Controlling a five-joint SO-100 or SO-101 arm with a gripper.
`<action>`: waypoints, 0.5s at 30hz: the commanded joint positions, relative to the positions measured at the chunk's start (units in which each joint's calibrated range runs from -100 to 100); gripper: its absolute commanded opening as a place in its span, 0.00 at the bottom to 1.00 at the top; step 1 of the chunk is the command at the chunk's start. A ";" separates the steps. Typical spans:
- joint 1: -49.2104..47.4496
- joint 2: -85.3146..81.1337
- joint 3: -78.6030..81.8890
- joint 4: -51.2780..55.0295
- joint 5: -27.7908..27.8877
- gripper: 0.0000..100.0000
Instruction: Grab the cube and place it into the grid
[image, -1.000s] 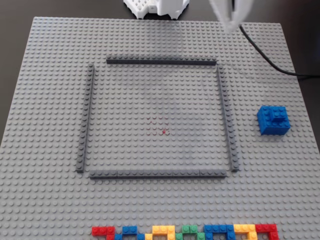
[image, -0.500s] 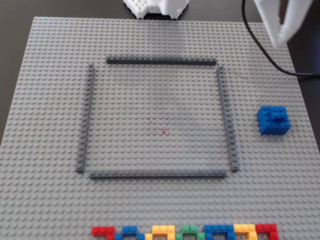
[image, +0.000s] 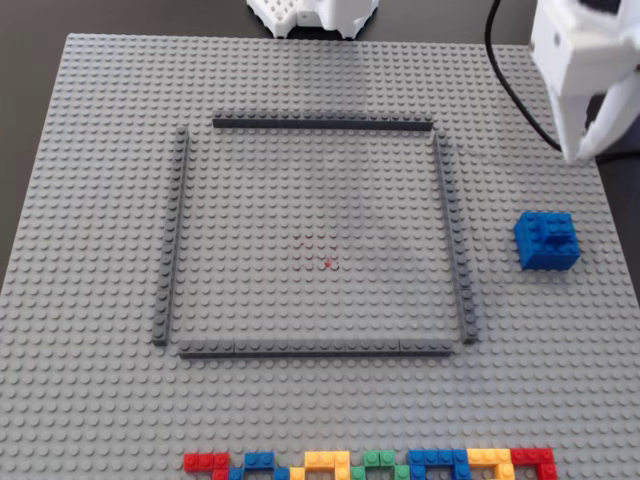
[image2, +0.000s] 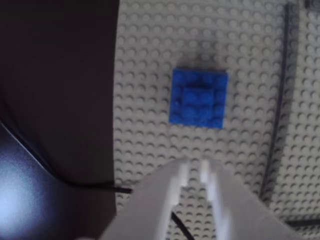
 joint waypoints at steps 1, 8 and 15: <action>0.44 3.99 -11.30 1.54 -0.29 0.10; 0.74 10.69 -19.09 3.59 -0.88 0.20; 1.69 12.93 -20.36 4.81 -0.44 0.31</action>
